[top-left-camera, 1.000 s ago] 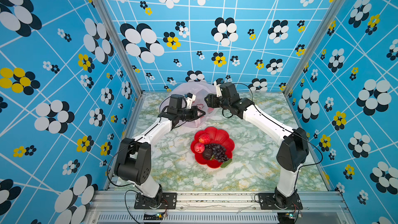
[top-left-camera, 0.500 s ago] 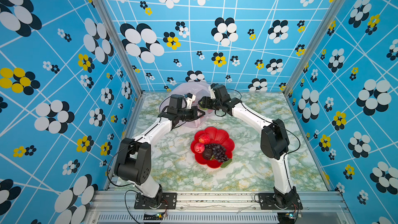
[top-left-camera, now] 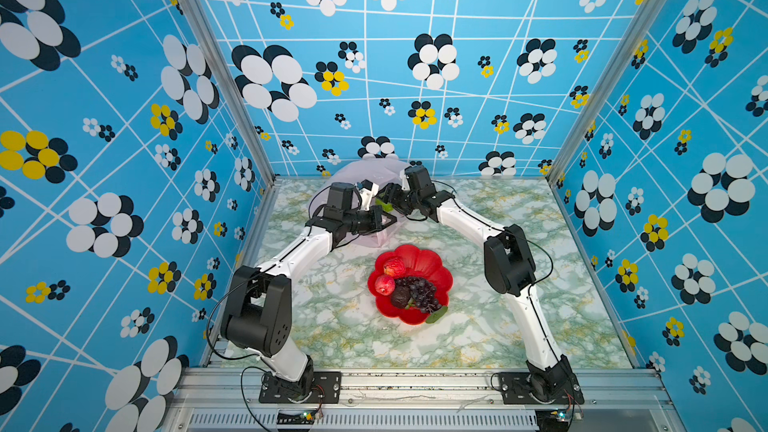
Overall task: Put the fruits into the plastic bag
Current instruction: 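Lower the custard apple into the bag and open the right gripper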
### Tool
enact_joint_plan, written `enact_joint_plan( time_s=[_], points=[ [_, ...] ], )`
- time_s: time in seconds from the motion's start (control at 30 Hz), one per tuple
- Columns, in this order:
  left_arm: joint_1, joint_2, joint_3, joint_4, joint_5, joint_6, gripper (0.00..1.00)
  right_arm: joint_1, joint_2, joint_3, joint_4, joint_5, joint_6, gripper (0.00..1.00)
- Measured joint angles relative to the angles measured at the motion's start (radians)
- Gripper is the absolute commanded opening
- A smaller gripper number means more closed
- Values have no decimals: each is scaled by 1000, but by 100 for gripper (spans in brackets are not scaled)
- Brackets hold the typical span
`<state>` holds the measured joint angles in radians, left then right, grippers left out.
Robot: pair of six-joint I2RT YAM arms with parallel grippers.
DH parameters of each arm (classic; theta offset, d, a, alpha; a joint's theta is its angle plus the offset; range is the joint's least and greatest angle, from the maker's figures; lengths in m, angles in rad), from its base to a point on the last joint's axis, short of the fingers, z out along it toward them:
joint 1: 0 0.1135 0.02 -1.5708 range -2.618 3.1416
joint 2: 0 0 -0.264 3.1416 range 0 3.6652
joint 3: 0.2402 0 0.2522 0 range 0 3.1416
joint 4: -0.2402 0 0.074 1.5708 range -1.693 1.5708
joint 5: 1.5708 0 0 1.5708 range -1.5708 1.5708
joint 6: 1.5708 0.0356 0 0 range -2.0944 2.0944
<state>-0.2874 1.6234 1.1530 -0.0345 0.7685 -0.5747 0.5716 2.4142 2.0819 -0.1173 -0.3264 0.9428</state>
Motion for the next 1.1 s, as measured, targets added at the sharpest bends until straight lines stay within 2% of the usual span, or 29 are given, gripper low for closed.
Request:
enact_joint_plan(
  time_s=[0.47,0.67,0.8,1.1],
  points=[
    [-8,0,0,-19,-7,22,0,-6,92,34,130,-20,224,56],
    [-10,0,0,-26,-11,29,0,-11,105,46,163,-20,289,66],
    [-10,0,0,-34,-21,39,0,-14,106,70,174,-21,307,81],
    [-15,0,1,-48,-28,45,0,-16,106,84,180,-27,309,83]
  ],
)
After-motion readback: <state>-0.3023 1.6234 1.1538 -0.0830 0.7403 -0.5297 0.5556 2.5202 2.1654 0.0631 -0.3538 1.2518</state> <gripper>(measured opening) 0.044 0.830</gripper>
